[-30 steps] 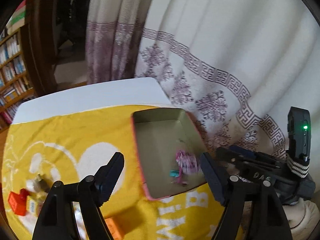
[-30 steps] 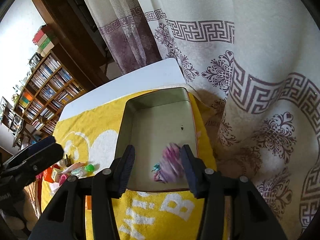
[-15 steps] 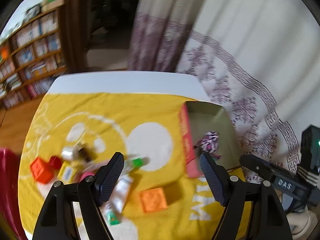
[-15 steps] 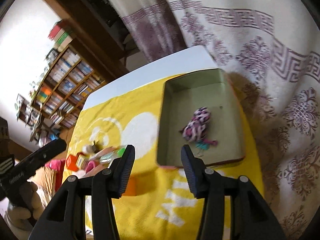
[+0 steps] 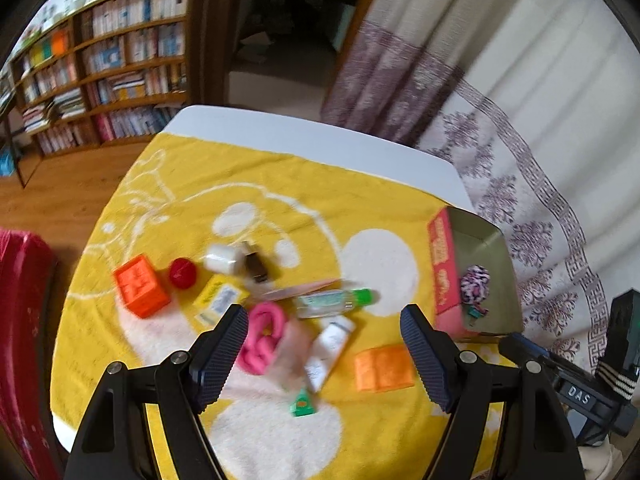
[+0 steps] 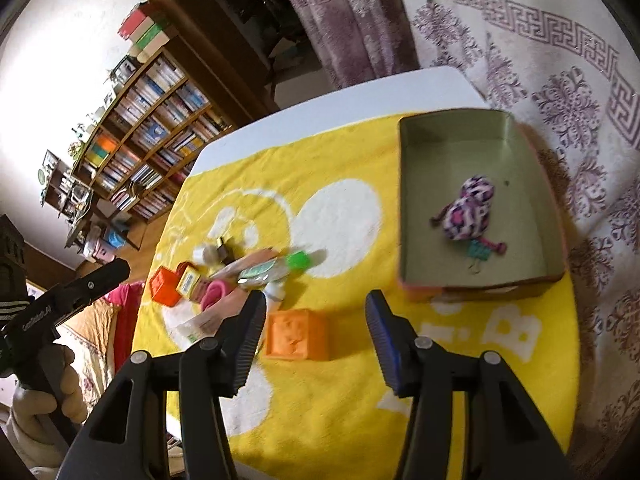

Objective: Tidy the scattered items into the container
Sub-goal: 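Move both grippers back toward the orange cubes on the towel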

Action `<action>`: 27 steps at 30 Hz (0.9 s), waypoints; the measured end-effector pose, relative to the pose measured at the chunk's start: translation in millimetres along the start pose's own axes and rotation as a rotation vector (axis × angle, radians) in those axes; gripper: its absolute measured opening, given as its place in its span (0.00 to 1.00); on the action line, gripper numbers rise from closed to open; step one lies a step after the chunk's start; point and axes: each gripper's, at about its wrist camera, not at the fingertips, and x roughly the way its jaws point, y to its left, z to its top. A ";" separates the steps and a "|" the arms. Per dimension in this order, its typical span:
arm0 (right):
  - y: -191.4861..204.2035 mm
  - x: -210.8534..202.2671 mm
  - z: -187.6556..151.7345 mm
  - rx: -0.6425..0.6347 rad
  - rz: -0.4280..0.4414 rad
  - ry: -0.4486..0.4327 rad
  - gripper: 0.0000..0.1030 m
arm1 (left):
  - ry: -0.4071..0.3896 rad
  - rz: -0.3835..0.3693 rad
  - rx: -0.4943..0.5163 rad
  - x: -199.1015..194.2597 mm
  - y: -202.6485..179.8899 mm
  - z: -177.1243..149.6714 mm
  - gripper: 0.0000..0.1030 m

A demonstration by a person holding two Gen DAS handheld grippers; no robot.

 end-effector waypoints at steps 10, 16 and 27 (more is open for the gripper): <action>23.7 12.8 -15.9 0.042 -0.045 0.031 0.62 | 0.030 0.043 -0.133 1.2 83.7 -18.7 0.78; 29.0 27.7 -24.0 0.097 -0.061 0.072 0.64 | 0.065 0.077 -0.163 10.9 124.6 -32.4 0.78; 40.2 39.6 -28.3 0.205 -0.118 0.070 0.69 | 0.094 0.107 -0.197 24.6 173.9 -24.9 0.78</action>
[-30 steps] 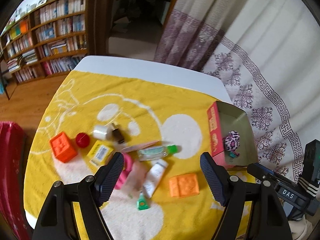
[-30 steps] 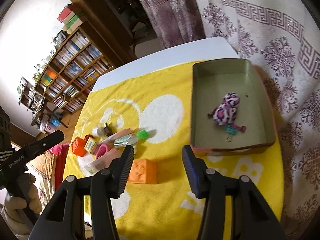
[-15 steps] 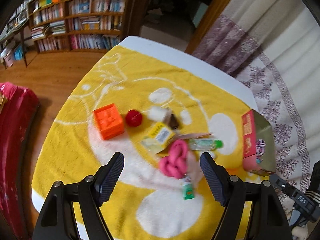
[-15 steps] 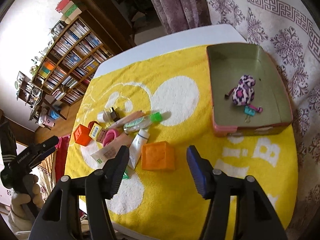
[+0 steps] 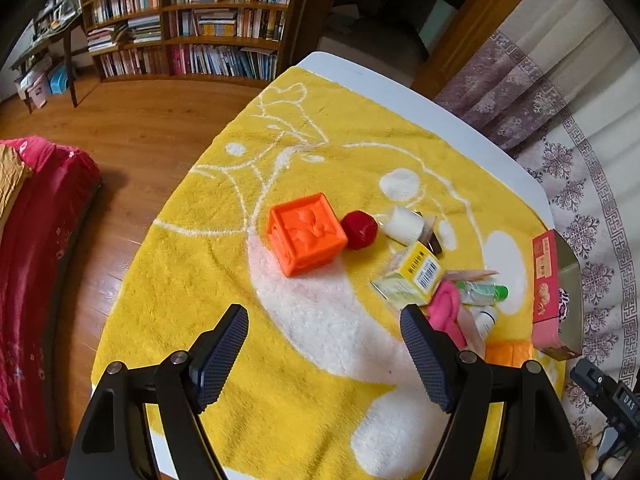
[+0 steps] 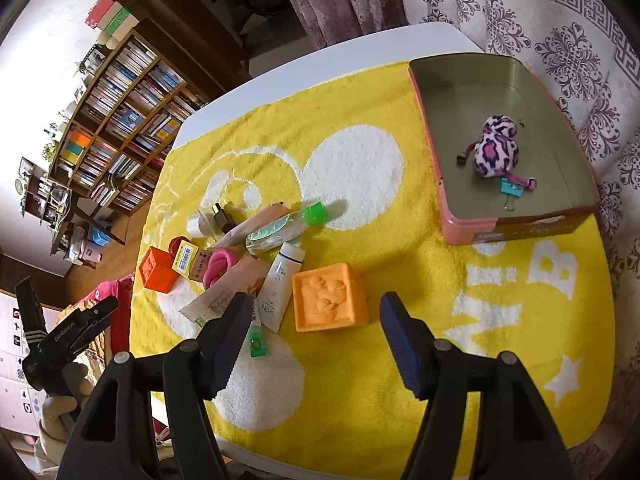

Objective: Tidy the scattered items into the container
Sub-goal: 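Move both grippers back toward the orange cubes on the towel, then grasp the dark orange cube with the left gripper while the right grasps the light orange cube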

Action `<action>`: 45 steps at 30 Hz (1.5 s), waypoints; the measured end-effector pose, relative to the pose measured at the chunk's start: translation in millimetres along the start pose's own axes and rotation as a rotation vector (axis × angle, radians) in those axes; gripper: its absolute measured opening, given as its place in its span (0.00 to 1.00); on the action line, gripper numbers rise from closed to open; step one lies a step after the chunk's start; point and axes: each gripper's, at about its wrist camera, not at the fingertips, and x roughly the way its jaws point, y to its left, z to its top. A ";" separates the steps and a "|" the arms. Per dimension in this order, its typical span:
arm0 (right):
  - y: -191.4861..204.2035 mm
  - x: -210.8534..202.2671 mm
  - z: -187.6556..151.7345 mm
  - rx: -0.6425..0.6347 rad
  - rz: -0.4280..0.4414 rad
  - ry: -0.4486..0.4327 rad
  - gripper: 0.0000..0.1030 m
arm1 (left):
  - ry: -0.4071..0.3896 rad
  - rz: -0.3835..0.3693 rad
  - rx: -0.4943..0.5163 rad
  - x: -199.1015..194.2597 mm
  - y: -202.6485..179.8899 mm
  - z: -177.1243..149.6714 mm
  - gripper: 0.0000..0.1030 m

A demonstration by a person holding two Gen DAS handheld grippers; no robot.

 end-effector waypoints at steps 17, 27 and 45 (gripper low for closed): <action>3.4 7.9 -13.7 0.117 -0.099 -0.006 0.70 | 0.070 0.011 0.058 60.6 -9.3 55.2 0.78; -4.2 10.8 -23.4 0.194 -0.162 0.001 0.70 | 0.139 0.091 0.027 103.8 1.7 64.0 0.78; 26.2 39.6 -10.3 0.097 -0.231 0.020 0.70 | 0.174 0.134 0.069 131.2 4.3 55.6 0.66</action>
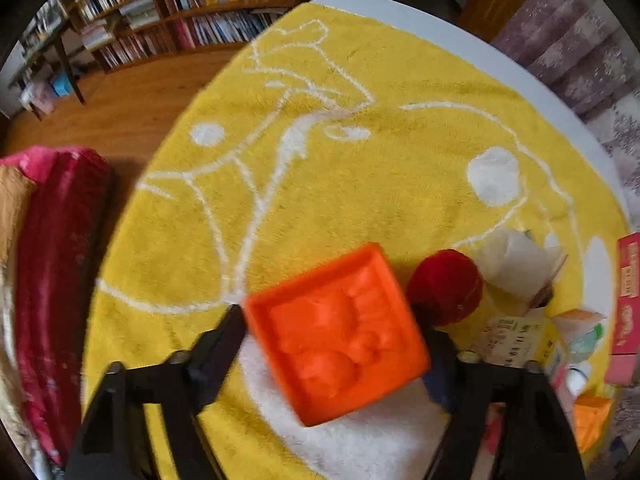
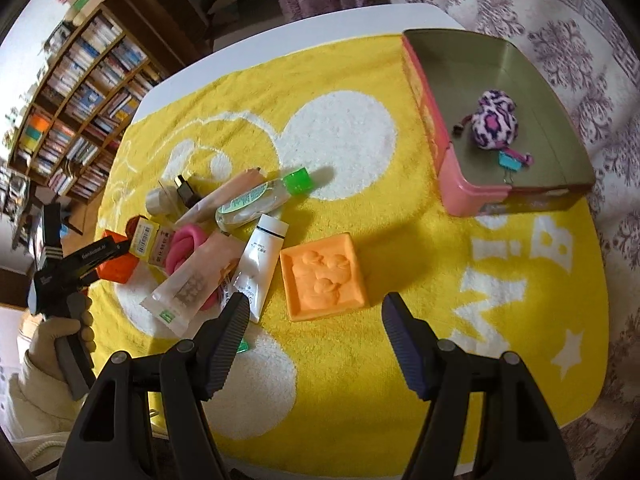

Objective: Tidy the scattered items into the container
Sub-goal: 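Grasp the dark orange cube with the left gripper while the right grasps the light orange cube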

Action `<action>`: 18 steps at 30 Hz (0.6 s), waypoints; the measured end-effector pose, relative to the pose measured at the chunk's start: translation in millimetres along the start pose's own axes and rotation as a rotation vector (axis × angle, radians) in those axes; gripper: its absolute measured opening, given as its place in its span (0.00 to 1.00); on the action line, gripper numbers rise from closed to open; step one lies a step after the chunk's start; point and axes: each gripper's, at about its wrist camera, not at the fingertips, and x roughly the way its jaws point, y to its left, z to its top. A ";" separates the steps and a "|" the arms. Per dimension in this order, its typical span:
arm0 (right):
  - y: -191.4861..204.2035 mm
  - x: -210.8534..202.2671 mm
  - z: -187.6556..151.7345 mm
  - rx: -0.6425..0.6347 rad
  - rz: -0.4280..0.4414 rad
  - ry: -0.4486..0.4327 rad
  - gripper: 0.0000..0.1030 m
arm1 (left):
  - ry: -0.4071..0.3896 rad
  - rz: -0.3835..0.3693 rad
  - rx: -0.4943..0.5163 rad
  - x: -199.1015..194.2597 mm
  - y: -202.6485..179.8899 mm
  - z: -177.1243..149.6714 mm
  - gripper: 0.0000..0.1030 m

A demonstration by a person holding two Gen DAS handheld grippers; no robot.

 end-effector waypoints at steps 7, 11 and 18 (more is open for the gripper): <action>-5.9 11.9 2.7 -0.007 -0.041 -0.004 0.70 | -0.030 -0.016 -0.007 -12.2 5.7 -2.4 0.61; -9.3 20.9 5.2 -0.019 -0.058 0.003 0.70 | -0.052 -0.021 -0.021 -27.1 17.0 -6.8 0.61; 0.4 40.2 9.6 -0.082 -0.050 0.043 0.70 | -0.094 -0.032 -0.043 -61.9 32.4 -12.2 0.61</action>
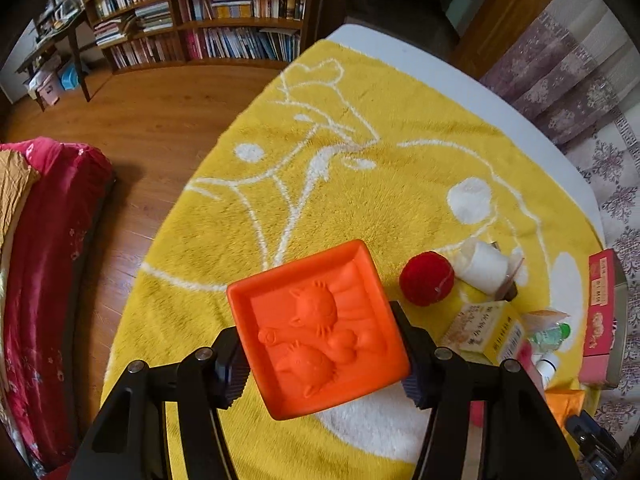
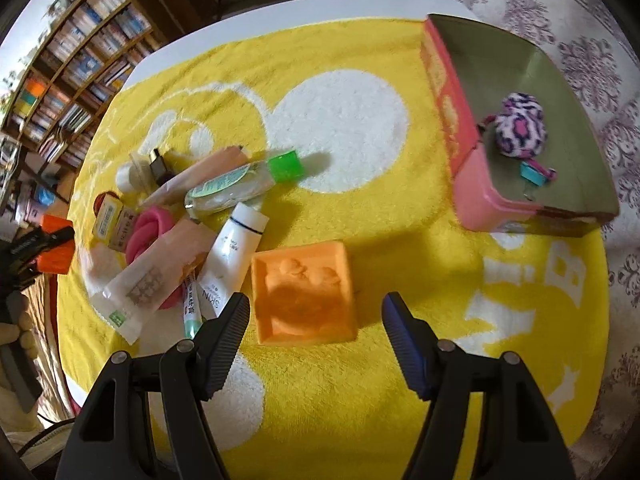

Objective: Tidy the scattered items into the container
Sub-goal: 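Grasp the dark orange cube with the left gripper while the right grasps the light orange cube, then carry both orange cubes to the pink box and release them inside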

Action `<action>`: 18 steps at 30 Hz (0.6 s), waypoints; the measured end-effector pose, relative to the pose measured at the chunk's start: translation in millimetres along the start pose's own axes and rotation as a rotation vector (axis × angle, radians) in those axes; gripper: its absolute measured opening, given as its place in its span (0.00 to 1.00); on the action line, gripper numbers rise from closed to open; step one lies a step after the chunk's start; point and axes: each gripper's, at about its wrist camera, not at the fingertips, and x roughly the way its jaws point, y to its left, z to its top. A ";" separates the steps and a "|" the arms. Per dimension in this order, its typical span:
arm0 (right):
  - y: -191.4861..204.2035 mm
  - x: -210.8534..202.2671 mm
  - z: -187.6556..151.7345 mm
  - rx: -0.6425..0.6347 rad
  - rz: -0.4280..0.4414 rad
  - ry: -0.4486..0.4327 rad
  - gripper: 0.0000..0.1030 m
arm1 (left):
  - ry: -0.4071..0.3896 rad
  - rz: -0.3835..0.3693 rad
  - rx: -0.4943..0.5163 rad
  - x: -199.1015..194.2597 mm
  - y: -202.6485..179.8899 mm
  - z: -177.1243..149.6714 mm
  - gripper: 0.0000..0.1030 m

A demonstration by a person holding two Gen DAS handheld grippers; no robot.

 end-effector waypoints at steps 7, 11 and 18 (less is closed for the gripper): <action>11.0 16.3 5.0 -0.075 -0.010 0.026 0.70 | -0.032 0.002 0.001 -17.3 -15.5 -8.9 0.61; 10.9 26.4 5.6 -0.094 -0.014 0.039 0.70 | -0.054 0.013 0.012 -31.2 -24.1 -15.8 0.61; 10.1 38.7 3.7 -0.156 -0.033 0.045 0.55 | -0.074 0.027 0.029 -48.3 -39.4 -29.3 0.61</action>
